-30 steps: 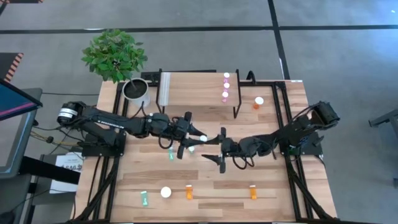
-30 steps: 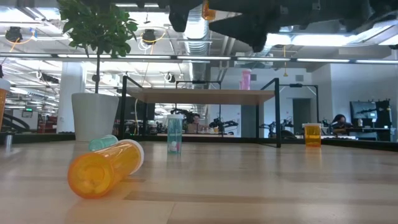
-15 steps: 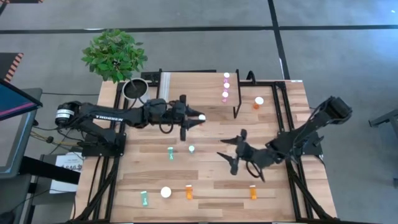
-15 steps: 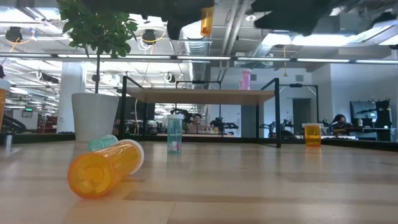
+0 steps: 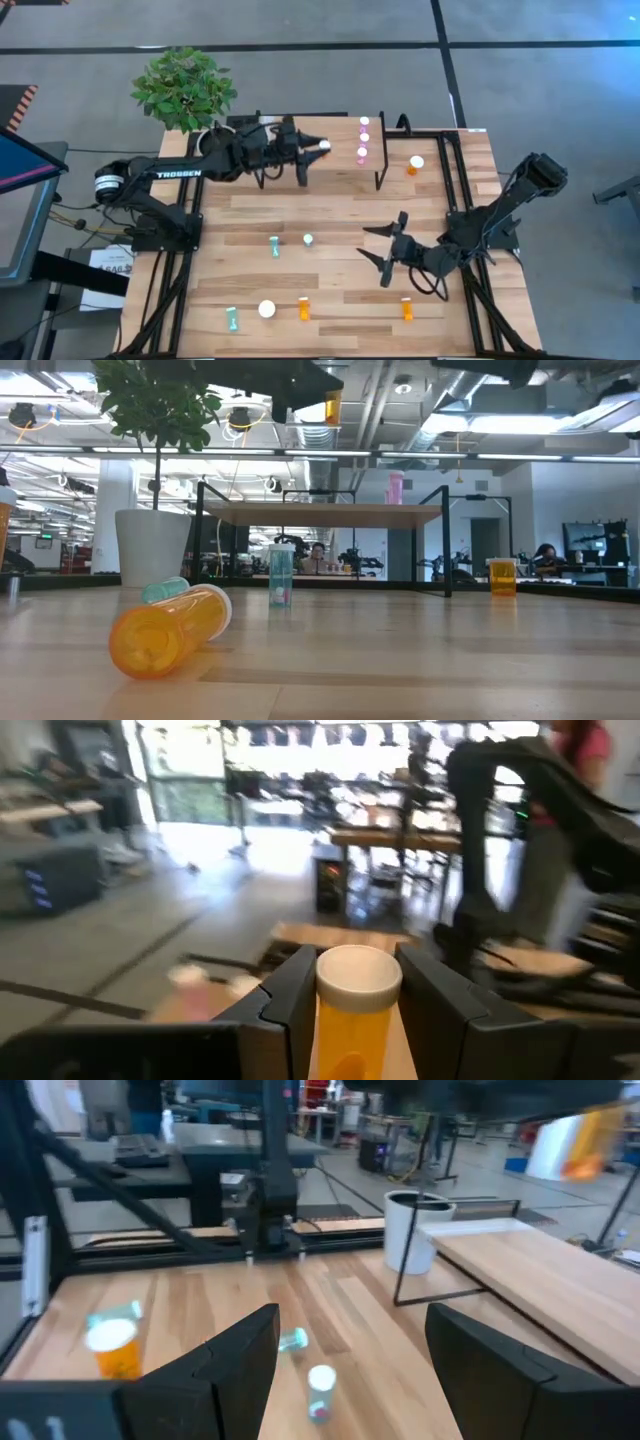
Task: Pick and place medicine bottles onto shelf by color
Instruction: Put the middle orange pill bottle on the shelf
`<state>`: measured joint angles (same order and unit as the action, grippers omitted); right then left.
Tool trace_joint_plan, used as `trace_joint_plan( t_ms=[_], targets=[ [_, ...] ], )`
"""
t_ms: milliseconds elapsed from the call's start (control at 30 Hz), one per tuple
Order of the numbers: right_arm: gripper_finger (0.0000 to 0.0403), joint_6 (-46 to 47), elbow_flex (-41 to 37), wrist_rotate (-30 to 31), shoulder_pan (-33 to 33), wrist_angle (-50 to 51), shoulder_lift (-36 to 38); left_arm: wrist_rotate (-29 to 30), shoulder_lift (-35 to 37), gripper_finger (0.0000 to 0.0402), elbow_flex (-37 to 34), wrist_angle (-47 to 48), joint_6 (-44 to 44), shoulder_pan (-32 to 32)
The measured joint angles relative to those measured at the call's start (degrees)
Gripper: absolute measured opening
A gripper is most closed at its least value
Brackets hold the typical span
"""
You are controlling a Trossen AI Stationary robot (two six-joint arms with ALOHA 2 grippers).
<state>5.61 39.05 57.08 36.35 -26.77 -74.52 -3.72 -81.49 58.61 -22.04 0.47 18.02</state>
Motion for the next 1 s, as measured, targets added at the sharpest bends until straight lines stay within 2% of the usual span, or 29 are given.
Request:
trace_joint_plan(
  t_ms=[200, 500, 733, 833, 1000],
  targets=[
    [0.0276, 1.8, 0.0, -0.4, 0.7, 4.7, 1.7, -1.8, -3.4, 0.0103, 0.0, -1.2, 0.0, 4.6],
    [0.0276, 4.8, 0.0, -2.1, -0.1, 8.2, 1.9, -3.1, -11.0, 0.0103, 0.2, -9.1, -3.1, 9.9],
    [0.0276, 4.5, -0.3, -3.2, 0.0, 9.5, 4.4, -3.5, -17.0, 0.0103, 4.9, -9.4, -2.4, 12.9],
    [0.0276, 4.4, -4.1, -3.7, -0.1, 5.5, 6.1, -3.5, -20.4, 0.0103, 8.6, -9.0, -1.7, 13.7],
    [0.0276, 1.8, -13.7, -4.8, 0.1, -9.7, 11.0, -3.3, -25.4, 0.0103, 13.0, -8.6, -2.7, 14.6]
  ],
)
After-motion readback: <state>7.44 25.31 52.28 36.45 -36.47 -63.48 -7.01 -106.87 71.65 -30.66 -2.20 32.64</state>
